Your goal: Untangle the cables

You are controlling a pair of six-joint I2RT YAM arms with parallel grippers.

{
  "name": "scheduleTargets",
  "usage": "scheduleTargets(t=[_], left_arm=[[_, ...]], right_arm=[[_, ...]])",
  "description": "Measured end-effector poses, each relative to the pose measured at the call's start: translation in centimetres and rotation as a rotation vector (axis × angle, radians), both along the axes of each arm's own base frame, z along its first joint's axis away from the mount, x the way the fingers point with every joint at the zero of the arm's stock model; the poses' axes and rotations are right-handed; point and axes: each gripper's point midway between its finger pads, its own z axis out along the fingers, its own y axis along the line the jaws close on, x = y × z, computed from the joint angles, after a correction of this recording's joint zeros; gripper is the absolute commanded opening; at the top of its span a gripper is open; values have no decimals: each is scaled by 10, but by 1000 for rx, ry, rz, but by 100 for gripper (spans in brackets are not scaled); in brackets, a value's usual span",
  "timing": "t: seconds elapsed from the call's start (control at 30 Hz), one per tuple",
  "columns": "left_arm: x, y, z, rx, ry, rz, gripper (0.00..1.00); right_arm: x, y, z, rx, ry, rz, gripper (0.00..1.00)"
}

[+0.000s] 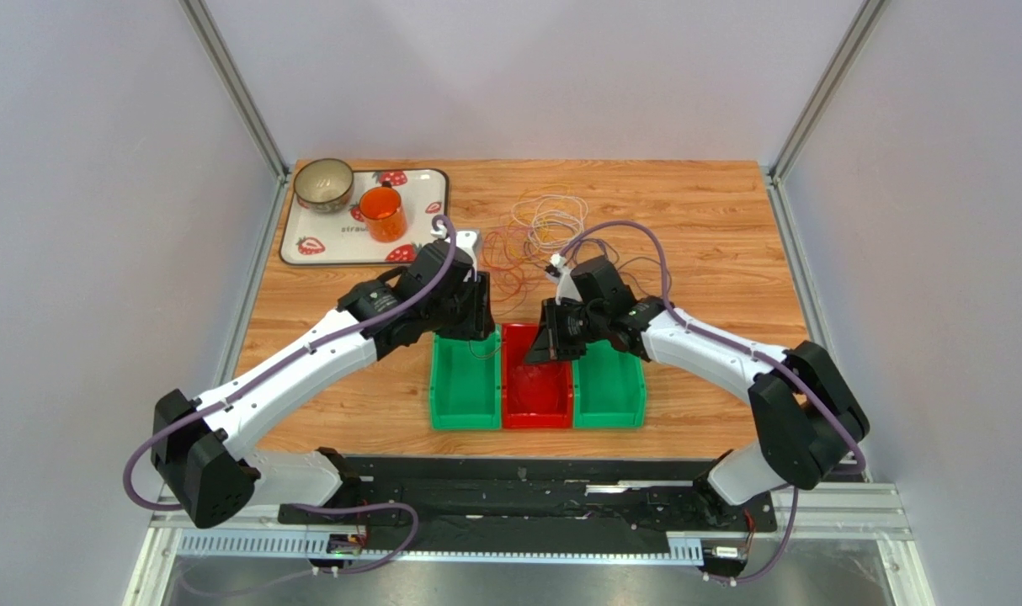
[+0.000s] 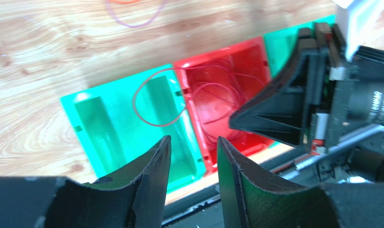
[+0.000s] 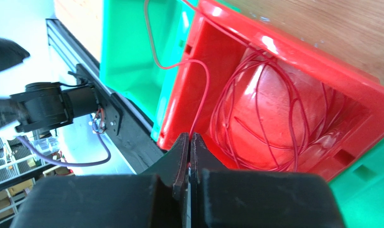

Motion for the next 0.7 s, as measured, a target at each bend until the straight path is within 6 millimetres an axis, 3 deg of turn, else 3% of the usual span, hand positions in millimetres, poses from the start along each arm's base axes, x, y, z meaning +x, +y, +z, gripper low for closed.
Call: scheduleTargets(t=[0.13,0.17,0.23,0.27,0.4,0.53,0.7], left_arm=[[0,10,-17,29,25,19,49],[-1,11,-20,35,31,20,49],[-1,12,-21,38,33,23,49],[1,12,-21,36,30,25,49],[7,15,-23,40,24,47,49],[14,24,-34,55,37,98,49],[21,30,-46,43,56,151,49]], right_arm=[[1,1,-12,-21,27,0,0],[2,1,-16,-28,38,2,4],[2,2,-23,-43,56,5,21],[1,2,-25,-52,63,7,34],[-1,-3,-26,-93,56,15,51],[-3,-9,-13,-133,16,23,55],[-1,-15,25,-130,-75,25,57]])
